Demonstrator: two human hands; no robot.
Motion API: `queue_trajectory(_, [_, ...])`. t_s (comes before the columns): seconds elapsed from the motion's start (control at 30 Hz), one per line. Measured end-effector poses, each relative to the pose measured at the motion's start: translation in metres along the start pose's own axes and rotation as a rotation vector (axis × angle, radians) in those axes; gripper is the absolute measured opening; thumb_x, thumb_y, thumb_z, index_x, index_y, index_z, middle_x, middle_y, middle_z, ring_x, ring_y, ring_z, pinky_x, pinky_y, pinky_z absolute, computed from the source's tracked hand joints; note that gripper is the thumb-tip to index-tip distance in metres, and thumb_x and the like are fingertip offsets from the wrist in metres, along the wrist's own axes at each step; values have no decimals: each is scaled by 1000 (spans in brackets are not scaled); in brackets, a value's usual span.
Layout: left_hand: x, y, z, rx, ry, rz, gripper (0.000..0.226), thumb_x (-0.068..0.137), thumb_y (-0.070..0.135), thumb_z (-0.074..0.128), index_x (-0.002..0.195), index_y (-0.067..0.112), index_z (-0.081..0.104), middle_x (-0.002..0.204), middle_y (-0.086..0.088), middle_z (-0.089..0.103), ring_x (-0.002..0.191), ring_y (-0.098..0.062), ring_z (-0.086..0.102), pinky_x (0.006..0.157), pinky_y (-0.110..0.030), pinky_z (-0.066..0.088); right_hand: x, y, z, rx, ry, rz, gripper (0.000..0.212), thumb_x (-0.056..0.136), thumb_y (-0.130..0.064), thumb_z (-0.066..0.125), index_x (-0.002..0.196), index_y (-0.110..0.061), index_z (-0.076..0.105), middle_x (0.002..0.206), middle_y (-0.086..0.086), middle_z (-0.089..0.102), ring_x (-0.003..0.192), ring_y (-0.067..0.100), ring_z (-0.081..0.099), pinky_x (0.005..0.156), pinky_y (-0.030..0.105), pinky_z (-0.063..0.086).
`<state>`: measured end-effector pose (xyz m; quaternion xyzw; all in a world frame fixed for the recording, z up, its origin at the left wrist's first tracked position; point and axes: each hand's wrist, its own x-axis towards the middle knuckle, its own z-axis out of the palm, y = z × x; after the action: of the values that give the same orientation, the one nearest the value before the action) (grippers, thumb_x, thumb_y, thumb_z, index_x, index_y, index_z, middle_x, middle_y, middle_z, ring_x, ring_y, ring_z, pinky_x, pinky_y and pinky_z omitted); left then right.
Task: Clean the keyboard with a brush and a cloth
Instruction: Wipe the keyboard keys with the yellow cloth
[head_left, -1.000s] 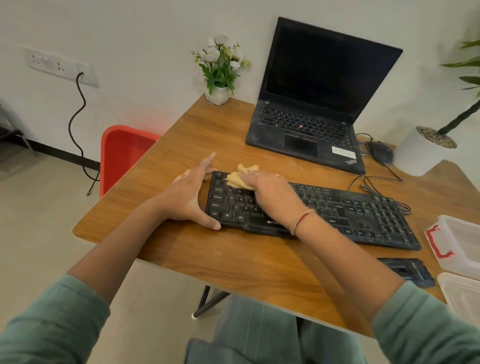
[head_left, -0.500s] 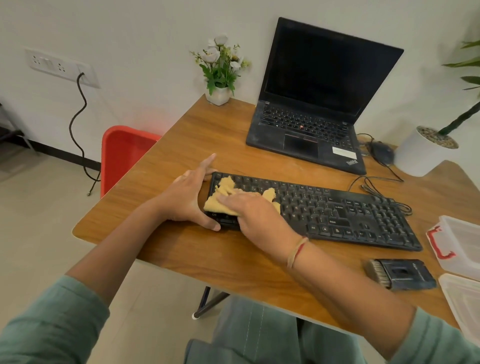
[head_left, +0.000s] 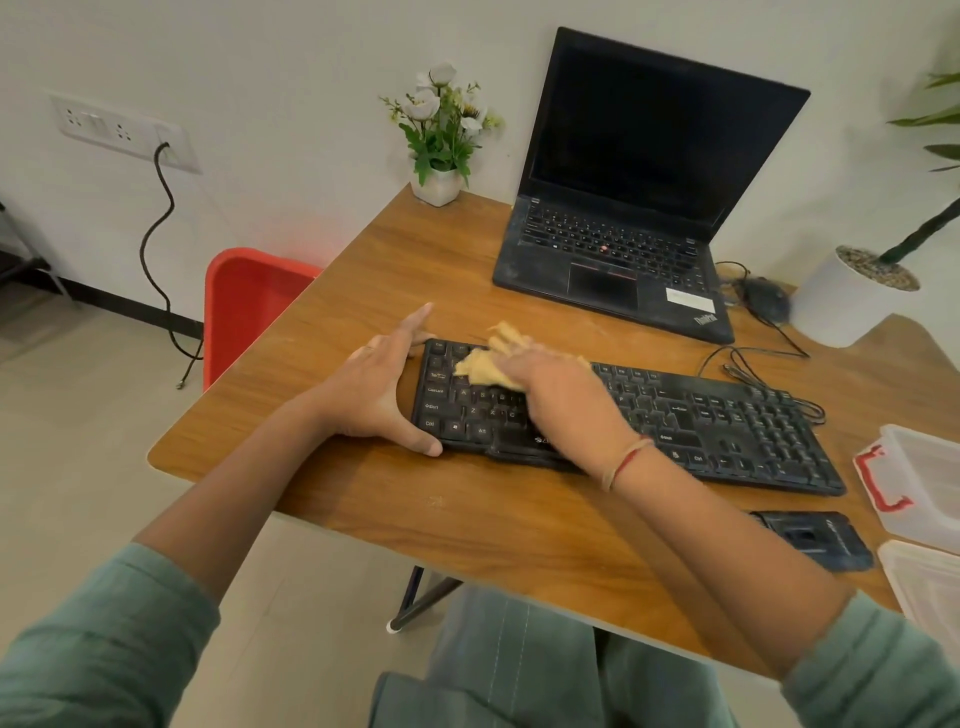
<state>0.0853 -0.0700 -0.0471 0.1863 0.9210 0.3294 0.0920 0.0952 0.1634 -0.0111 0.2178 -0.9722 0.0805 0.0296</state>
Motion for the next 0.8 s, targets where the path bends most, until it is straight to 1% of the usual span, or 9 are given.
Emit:
queue_trajectory(0.13, [0,1,0,-1,8,-1,152,34,77,76,150,38,-13,155,3,26,139,-16,25,114,-35,17,1,-8,4,139,47,128,53,94,2,40,140,-24,45,132,7,57,109,19,57,97,33,47])
queue_trajectory(0.3, [0,2,1,-1,12,21,157,31,81,75,152,32,-12,151,4,31,137,-17,30,113,-34,20,-40,-65,12,168,21,-203,47,95,0,35,138,-14,49,135,8,57,131,24,46,109,37,37])
queue_trajectory(0.37, [-1,2,1,10,16,31,159,28,87,71,152,31,-12,151,3,32,137,-16,31,113,-34,20,-39,-61,-1,228,-68,-234,45,96,-1,36,135,-17,53,131,6,60,124,17,52,102,29,42])
queue_trajectory(0.43, [-2,3,0,10,10,23,158,28,89,69,152,33,-13,153,3,30,138,-18,29,111,-33,19,-33,-48,-22,498,-194,-140,39,98,-6,41,126,-27,60,118,0,67,91,9,63,77,24,53])
queue_trajectory(0.47, [-2,3,0,4,6,16,158,28,87,71,151,35,-13,153,4,29,138,-18,27,110,-32,18,-30,-40,-32,669,-189,-64,34,98,-12,45,121,-31,62,109,-1,69,78,14,63,69,31,56])
queue_trajectory(0.5, [-3,4,-1,-3,0,8,157,30,84,74,151,36,-13,153,5,28,138,-18,25,109,-31,18,-27,-32,-41,799,-147,41,29,98,-17,46,118,-33,62,104,1,69,76,23,63,66,38,55])
queue_trajectory(0.57, [-3,5,-2,-14,1,-5,152,34,76,77,151,37,-12,154,6,27,138,-17,24,109,-31,17,-22,-15,-54,921,-44,214,24,98,-21,45,114,-24,62,106,3,66,91,30,63,80,45,54])
queue_trajectory(0.67, [-4,5,-1,-15,12,-3,151,34,76,76,151,37,-12,155,6,26,138,-16,23,110,-32,16,-15,17,-65,652,118,301,25,99,-19,45,107,-5,64,99,-4,59,86,9,56,83,31,52])
queue_trajectory(0.8, [-5,6,-1,-18,7,-8,152,34,76,75,151,36,-11,156,5,25,138,-14,22,110,-30,15,-2,52,-76,182,371,351,21,98,-16,44,106,-11,63,93,6,65,75,17,56,66,34,47])
